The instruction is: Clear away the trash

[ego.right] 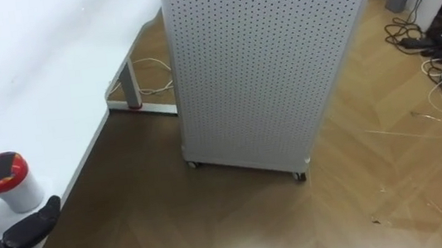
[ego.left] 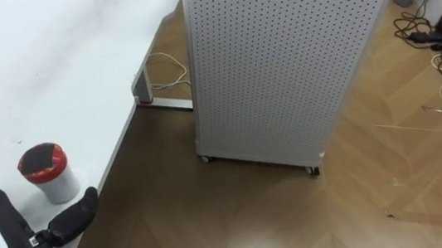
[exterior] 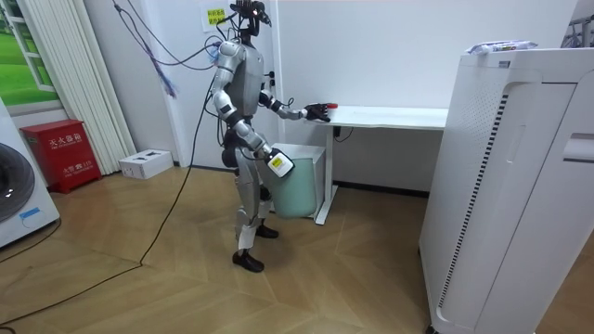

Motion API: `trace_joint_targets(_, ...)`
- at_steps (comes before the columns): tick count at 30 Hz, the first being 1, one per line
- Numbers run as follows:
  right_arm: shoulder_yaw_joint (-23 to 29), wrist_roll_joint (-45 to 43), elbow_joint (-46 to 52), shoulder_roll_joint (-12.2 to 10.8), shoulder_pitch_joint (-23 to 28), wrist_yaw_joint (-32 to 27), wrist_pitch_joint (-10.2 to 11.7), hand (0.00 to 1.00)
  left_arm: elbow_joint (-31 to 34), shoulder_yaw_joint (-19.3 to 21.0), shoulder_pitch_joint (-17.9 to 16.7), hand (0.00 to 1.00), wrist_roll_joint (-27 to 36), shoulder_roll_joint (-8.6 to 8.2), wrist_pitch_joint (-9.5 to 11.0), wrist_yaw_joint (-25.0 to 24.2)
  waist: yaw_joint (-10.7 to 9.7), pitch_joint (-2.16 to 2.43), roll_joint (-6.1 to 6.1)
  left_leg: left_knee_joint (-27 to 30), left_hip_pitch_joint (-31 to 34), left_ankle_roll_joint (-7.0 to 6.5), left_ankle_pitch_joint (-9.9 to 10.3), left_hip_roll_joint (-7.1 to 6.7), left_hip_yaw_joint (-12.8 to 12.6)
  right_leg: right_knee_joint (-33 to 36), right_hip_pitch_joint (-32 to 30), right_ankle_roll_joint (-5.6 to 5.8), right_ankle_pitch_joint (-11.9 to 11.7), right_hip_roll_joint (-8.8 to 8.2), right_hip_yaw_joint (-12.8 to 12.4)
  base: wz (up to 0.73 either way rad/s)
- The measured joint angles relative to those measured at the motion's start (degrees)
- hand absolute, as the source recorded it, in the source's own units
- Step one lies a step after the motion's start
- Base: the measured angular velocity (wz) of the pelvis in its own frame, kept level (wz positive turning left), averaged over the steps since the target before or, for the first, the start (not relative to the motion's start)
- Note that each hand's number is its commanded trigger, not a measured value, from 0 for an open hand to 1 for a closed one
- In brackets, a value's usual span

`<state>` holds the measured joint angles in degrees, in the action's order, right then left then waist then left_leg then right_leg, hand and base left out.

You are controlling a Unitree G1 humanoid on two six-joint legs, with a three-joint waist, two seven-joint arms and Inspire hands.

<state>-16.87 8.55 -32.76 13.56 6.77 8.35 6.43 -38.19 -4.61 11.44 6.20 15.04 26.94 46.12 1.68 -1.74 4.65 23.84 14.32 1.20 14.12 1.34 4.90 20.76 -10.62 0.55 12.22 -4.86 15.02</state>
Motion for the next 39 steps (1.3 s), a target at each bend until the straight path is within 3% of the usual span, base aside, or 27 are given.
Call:
trace_joint_targets(6, 0.00, 0.03, -0.28, 0.02, 0.00, 0.40, 0.00, 1.00, -2.41, 0.05, 2.56, 0.00, 1.16, 0.00, -0.38, -0.48, -0.16, -0.48, -0.69, -0.11, 0.26, -0.01, 0.01, 0.00, 0.02, -0.11, -0.04, 0.00, -0.08, 0.02, 0.06, 0.00)
trace_joint_targets(15, -0.41, -0.03, -0.32, 0.01, -0.12, 0.56, 0.00, 1.00, -2.44, -0.06, 3.46, 0.00, 1.14, 0.02, -0.47, -0.69, -0.16, -0.48, -0.91, 0.20, 0.98, -0.02, -0.01, -0.01, -0.02, -0.03, -0.83, 0.02, -0.09, -0.03, 0.04, 0.00)
trace_joint_targets(32, -2.37, 0.16, -1.78, 0.02, -1.56, 0.51, -0.24, 1.00, -6.29, -0.06, 8.75, 0.00, 1.23, 0.07, -4.16, -1.37, -1.62, -0.58, -1.16, 2.49, 3.01, -0.13, 0.09, 0.06, -0.24, 2.24, -2.70, -0.13, -0.18, -0.23, -0.09, 0.00)
trace_joint_targets(34, -2.41, 0.15, -1.95, 0.02, -1.66, 0.52, -0.26, 1.00, -6.31, -0.04, 9.03, 0.31, 2.06, 0.08, -4.19, -1.12, -1.57, -0.60, -1.21, 2.44, 3.16, -0.14, 0.10, 0.08, -0.79, 2.80, -3.43, -0.14, -0.19, -0.27, -0.67, -0.12)
trace_joint_targets(35, -2.44, 0.15, -2.02, 0.03, -1.79, 0.52, -0.26, 1.00, -6.32, 0.06, 9.06, 0.35, 2.31, 0.09, -4.19, -0.99, -1.57, -0.68, -1.31, 2.45, 3.19, -0.15, 0.10, 0.07, -0.91, 2.98, -3.54, -0.13, -0.18, -0.30, -0.72, -0.12)
trace_joint_targets(37, -2.52, 0.15, -2.50, 0.03, -2.05, 0.50, -0.26, 1.00, -6.69, 0.18, 9.63, 0.89, 3.27, 0.11, -4.19, -0.58, -1.70, -0.85, -1.60, 2.43, 3.20, -0.15, 0.10, 0.07, -1.03, 3.11, -3.66, -0.14, -0.18, -0.34, -0.77, -0.02)
trace_joint_targets(38, -2.61, 0.15, -2.60, 0.02, -2.24, 0.50, -0.26, 1.00, -6.78, 0.64, 9.85, 0.98, 3.27, 0.13, -4.19, -0.50, -1.69, -0.86, -1.63, 2.43, 3.25, -0.15, 0.09, 0.07, -1.03, 3.15, -3.75, -0.15, -0.17, -0.35, -0.76, 0.00)
trace_joint_targets(39, -2.66, 0.15, -2.60, 0.02, -2.34, 0.50, -0.26, 1.00, -6.78, 1.04, 9.93, 1.00, 3.27, 0.17, -4.18, -0.42, -1.69, -0.86, -1.64, 2.44, 3.29, -0.15, 0.09, 0.07, -1.03, 3.16, -3.78, -0.15, -0.16, -0.35, -0.76, 0.00)
